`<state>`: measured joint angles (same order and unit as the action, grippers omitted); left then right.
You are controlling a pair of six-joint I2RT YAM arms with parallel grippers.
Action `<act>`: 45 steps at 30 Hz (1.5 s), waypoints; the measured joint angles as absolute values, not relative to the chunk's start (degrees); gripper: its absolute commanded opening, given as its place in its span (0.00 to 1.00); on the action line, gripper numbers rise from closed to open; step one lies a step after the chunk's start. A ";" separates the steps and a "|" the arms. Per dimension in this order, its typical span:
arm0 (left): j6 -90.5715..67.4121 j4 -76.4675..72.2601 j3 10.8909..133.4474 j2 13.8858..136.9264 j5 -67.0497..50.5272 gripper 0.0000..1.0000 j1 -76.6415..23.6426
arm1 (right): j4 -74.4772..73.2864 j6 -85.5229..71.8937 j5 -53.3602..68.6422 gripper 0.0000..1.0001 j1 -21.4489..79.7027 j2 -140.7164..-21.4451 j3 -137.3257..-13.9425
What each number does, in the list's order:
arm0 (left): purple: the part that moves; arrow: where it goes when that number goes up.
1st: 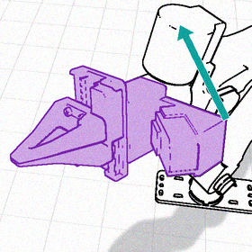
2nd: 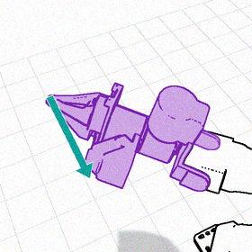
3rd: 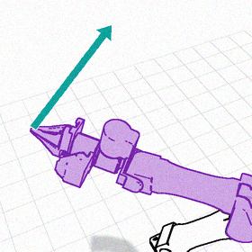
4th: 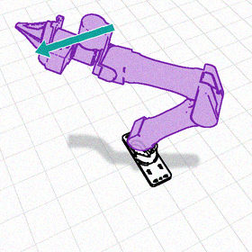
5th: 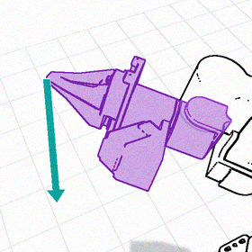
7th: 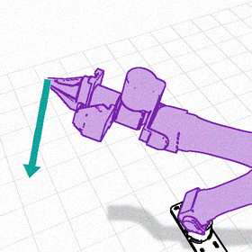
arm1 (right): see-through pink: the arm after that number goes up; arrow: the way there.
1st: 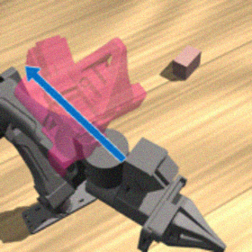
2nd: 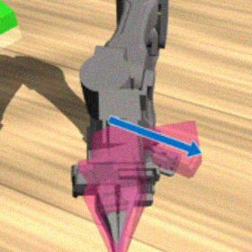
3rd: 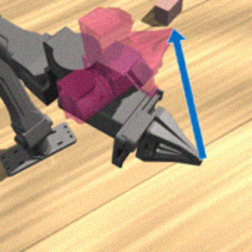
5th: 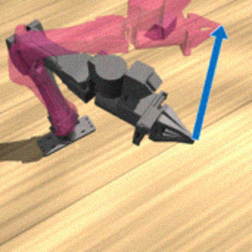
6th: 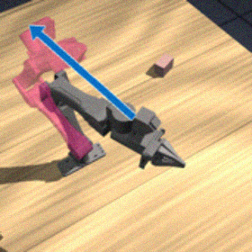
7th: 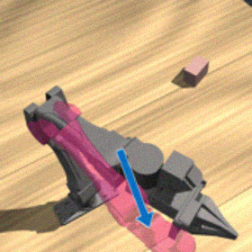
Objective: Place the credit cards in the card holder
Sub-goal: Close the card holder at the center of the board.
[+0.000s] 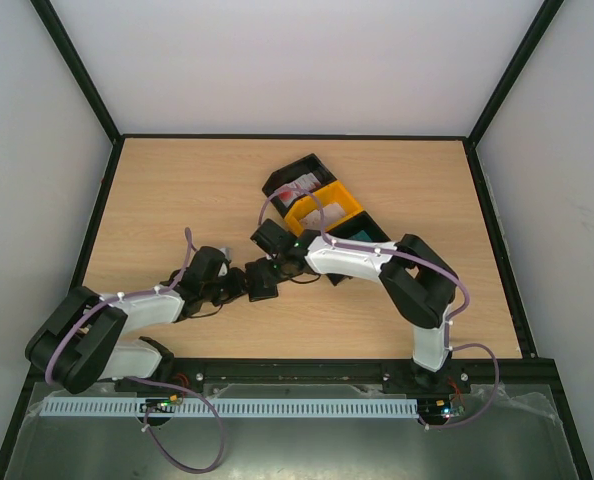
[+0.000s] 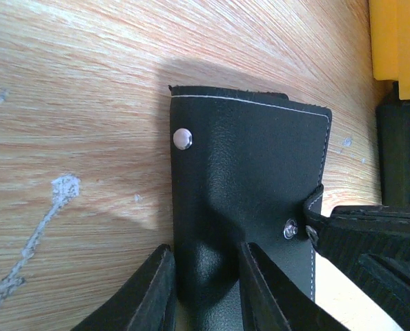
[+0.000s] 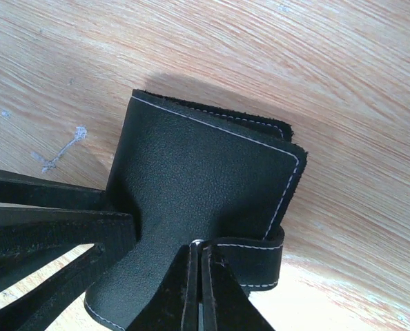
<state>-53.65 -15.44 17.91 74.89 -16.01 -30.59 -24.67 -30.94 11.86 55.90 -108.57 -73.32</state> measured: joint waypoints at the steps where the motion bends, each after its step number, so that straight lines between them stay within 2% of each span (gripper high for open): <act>1: -53.65 -15.49 17.91 74.91 -16.01 0.28 -30.59 | -24.56 -30.87 11.99 0.02 55.90 -108.73 -73.32; 45: -53.65 -15.77 17.91 75.18 -16.03 0.28 -30.63 | -18.37 -31.53 15.16 0.02 55.75 -111.02 -71.92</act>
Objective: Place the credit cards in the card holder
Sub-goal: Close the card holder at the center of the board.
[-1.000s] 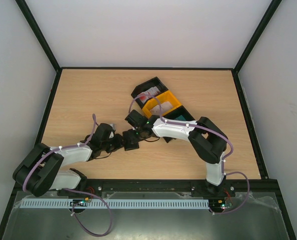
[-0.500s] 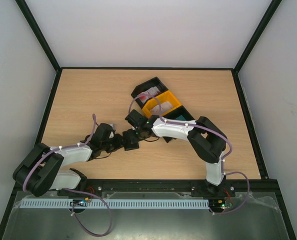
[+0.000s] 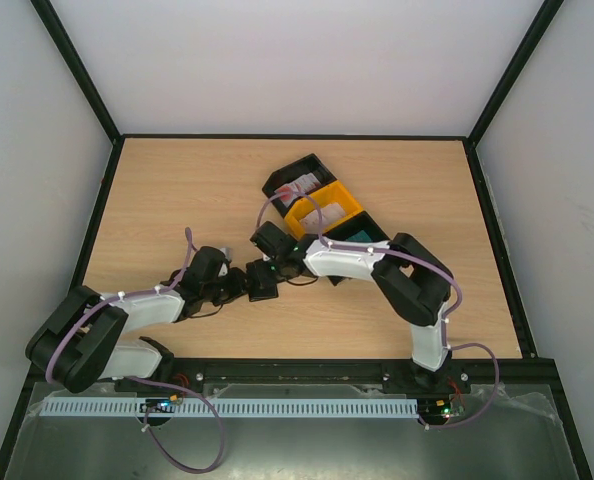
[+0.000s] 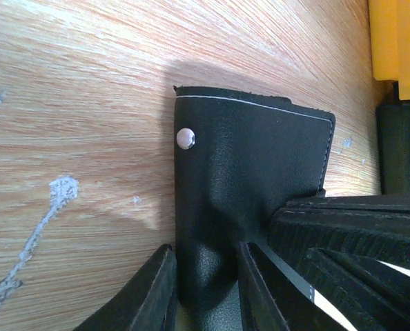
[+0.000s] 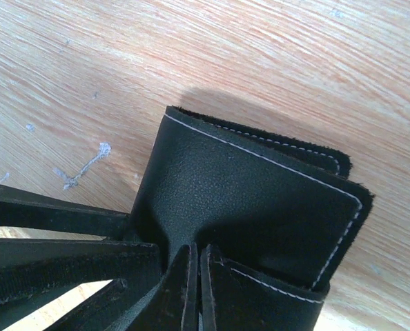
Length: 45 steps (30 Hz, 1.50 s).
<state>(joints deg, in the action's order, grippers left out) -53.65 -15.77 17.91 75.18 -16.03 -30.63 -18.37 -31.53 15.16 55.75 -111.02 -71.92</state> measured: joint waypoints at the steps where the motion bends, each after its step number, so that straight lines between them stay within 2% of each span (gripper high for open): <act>1: -53.65 -15.84 17.91 75.20 -16.01 0.28 -30.63 | -17.45 -31.75 15.31 0.02 55.77 -110.89 -71.31; 20: -53.65 -15.97 17.91 75.31 -15.99 0.28 -30.74 | 6.22 -40.32 23.88 0.02 52.73 -107.35 -55.79; 45: -53.65 -15.94 17.93 75.42 -16.01 0.28 -30.74 | 24.88 -50.81 45.28 0.02 44.73 -112.73 -50.17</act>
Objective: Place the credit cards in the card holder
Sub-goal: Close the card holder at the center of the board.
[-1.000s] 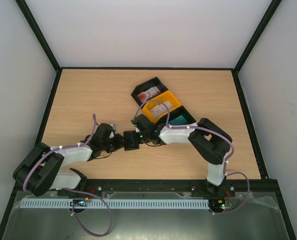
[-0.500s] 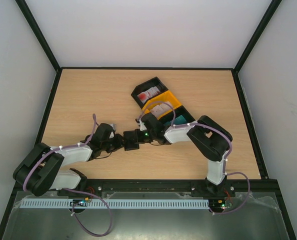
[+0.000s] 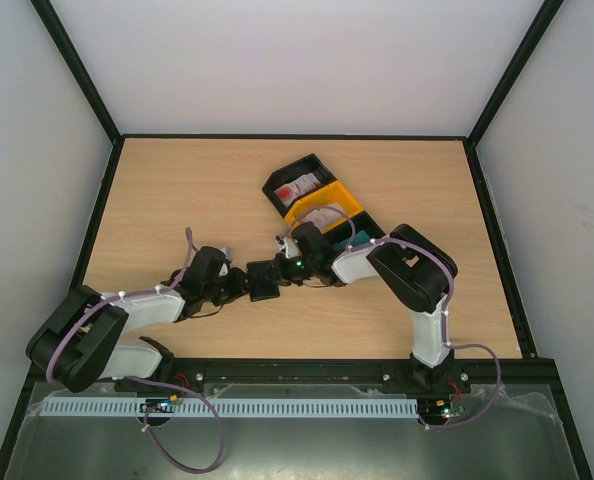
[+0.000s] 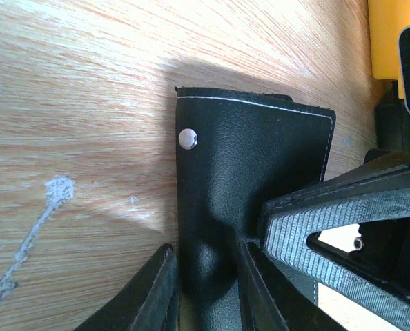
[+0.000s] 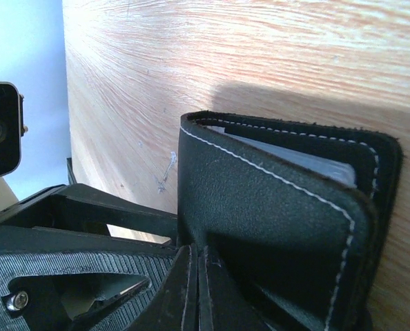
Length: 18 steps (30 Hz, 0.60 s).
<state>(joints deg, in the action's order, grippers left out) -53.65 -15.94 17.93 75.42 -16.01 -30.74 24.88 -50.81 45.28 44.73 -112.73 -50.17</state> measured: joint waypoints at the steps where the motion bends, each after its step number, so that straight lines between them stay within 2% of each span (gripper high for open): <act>1: -53.65 -15.94 17.93 75.42 -16.01 0.28 -30.74 | 25.23 -51.29 45.69 0.02 44.56 -112.95 -50.17; 18: -53.65 -15.94 18.48 76.05 -16.05 0.28 -30.87 | 29.04 -54.85 50.28 0.02 41.63 -114.67 -49.45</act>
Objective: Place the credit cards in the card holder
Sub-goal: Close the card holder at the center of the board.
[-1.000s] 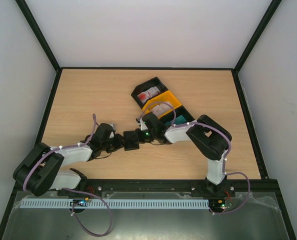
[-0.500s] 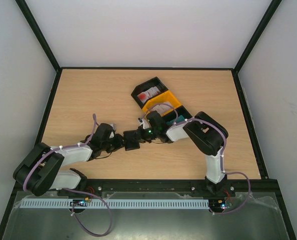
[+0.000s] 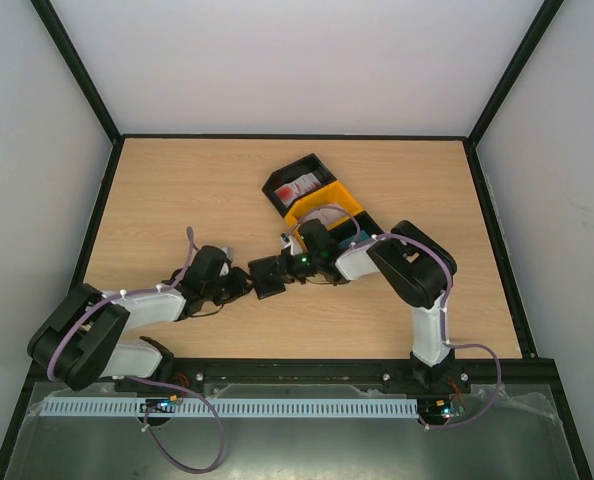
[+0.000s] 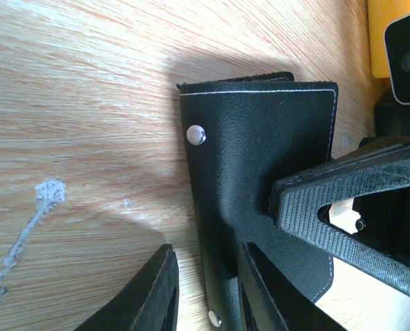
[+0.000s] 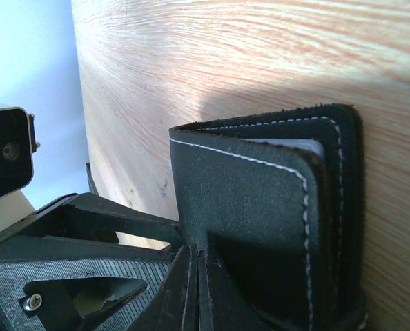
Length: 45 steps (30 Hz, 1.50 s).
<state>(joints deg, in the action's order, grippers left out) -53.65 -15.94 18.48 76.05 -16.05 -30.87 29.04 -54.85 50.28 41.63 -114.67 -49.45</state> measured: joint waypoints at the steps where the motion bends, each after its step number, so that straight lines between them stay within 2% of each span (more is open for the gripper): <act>1: -53.65 -15.92 18.48 76.03 -16.08 0.28 -30.87 | 28.67 -54.61 50.17 0.03 41.63 -114.45 -49.56; 9: -53.65 -14.04 18.48 74.70 -15.86 0.28 -30.96 | 19.46 -51.07 47.13 0.18 41.34 -110.10 -50.96; 12: -53.65 -13.54 18.48 74.39 -15.73 0.28 -30.96 | 17.74 -50.41 47.22 0.20 41.85 -108.79 -51.18; 24: -53.67 -12.53 18.48 73.78 -15.40 0.30 -30.96 | 14.44 -49.67 46.87 0.18 42.78 -100.44 -52.69; 34: -54.06 -12.97 18.48 73.71 -15.62 0.36 -30.96 | -8.54 -38.09 20.53 0.18 46.70 -98.43 -61.14; 45: -54.26 -15.81 19.27 76.31 -18.09 0.39 -30.96 | -16.05 -34.44 13.78 0.15 50.00 -103.24 -62.92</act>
